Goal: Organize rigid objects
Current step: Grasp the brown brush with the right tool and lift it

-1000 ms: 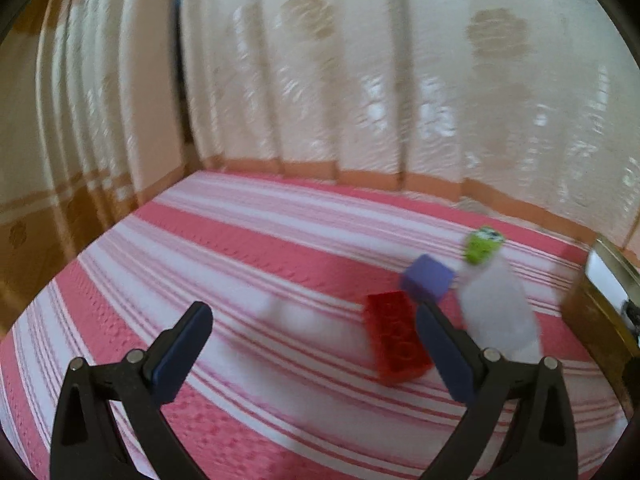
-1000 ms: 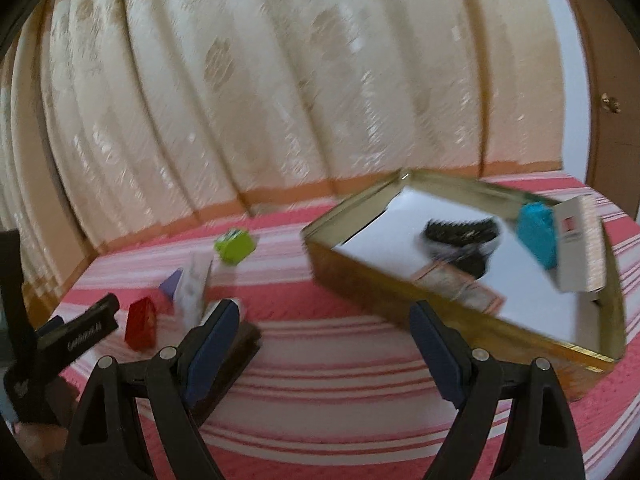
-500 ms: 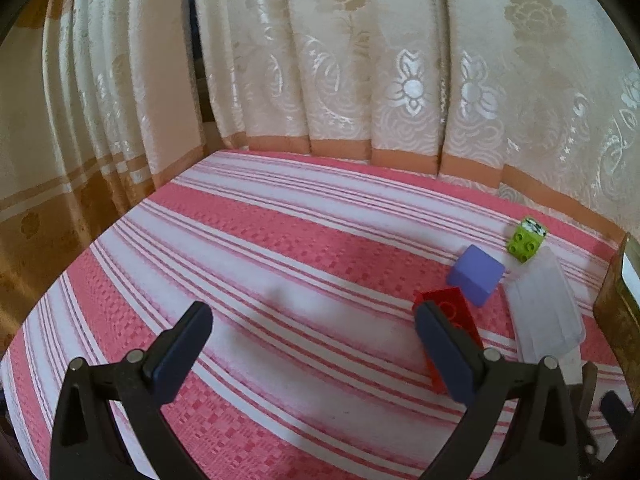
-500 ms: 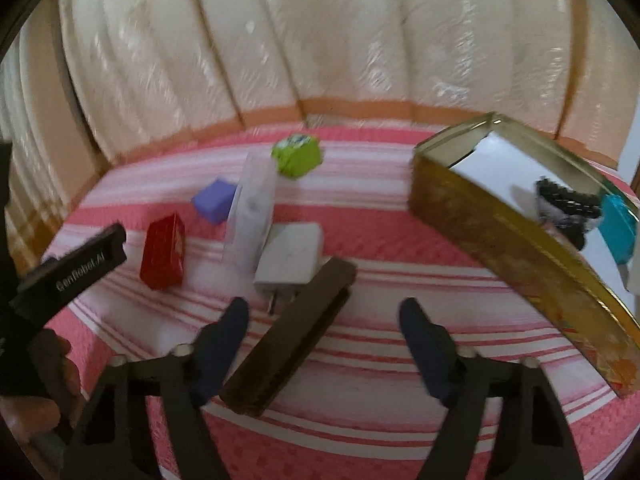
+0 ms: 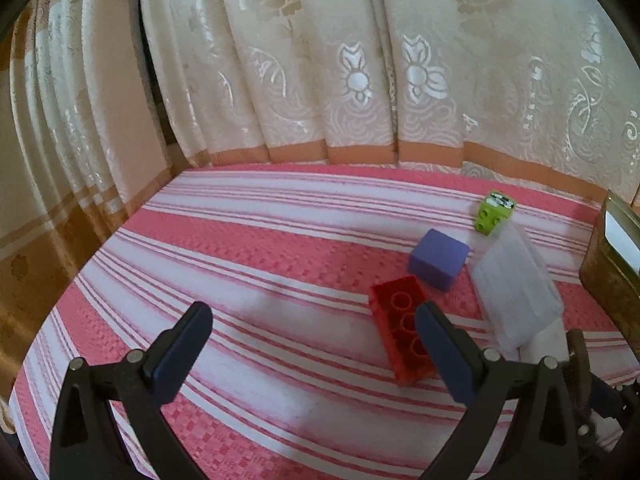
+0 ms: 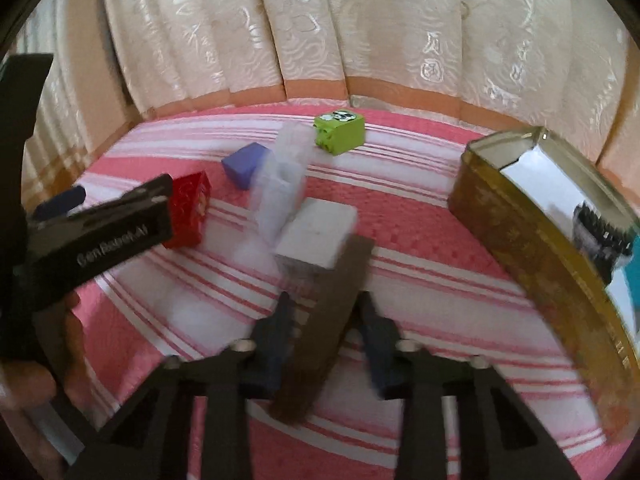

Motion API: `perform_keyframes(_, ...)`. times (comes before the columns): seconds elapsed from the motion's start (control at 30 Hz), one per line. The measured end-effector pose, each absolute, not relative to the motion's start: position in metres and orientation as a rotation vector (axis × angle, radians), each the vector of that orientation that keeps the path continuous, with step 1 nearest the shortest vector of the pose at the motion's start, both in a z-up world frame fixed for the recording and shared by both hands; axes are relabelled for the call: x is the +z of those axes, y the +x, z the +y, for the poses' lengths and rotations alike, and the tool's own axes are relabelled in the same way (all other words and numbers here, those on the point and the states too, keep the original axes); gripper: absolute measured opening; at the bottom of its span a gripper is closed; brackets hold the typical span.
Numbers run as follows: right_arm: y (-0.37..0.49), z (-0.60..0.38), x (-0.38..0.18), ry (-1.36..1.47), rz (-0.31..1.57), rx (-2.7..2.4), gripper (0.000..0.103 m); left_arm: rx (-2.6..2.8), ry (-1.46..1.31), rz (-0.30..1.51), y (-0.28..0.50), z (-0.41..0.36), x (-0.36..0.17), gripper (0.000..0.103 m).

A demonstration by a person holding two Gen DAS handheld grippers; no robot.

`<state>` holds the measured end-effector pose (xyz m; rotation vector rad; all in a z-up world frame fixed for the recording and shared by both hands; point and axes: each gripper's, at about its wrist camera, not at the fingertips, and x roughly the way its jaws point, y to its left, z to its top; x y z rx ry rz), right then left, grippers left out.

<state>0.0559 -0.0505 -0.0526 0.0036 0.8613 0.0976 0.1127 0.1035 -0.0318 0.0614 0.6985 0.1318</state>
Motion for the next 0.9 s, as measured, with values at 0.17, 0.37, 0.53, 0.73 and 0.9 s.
perform_keyframes(0.17, 0.054, -0.084, -0.057, 0.066, 0.859, 0.144, 0.017, 0.108, 0.036, 0.739, 0.117, 0.104, -0.037, 0.103)
perform_keyframes(0.37, 0.053, -0.094, -0.056, 0.132, 0.848, 0.182, 0.017, 0.09, 0.002, 0.768, 0.121, 0.104, -0.04, 0.103)
perform_keyframes(0.53, 0.05, -0.1, -0.054, 0.17, 0.825, 0.173, 0.017, 0.07, -0.042, 0.813, 0.131, 0.101, -0.046, 0.103)
perform_keyframes(0.73, 0.05, -0.102, -0.054, 0.177, 0.815, 0.162, 0.017, 0.073, -0.066, 0.822, 0.138, 0.098, -0.048, 0.103)
perform_keyframes(0.9, 0.049, -0.102, -0.053, 0.171, 0.807, 0.161, 0.017, 0.094, -0.022, 0.81, 0.144, 0.086, -0.046, 0.101)
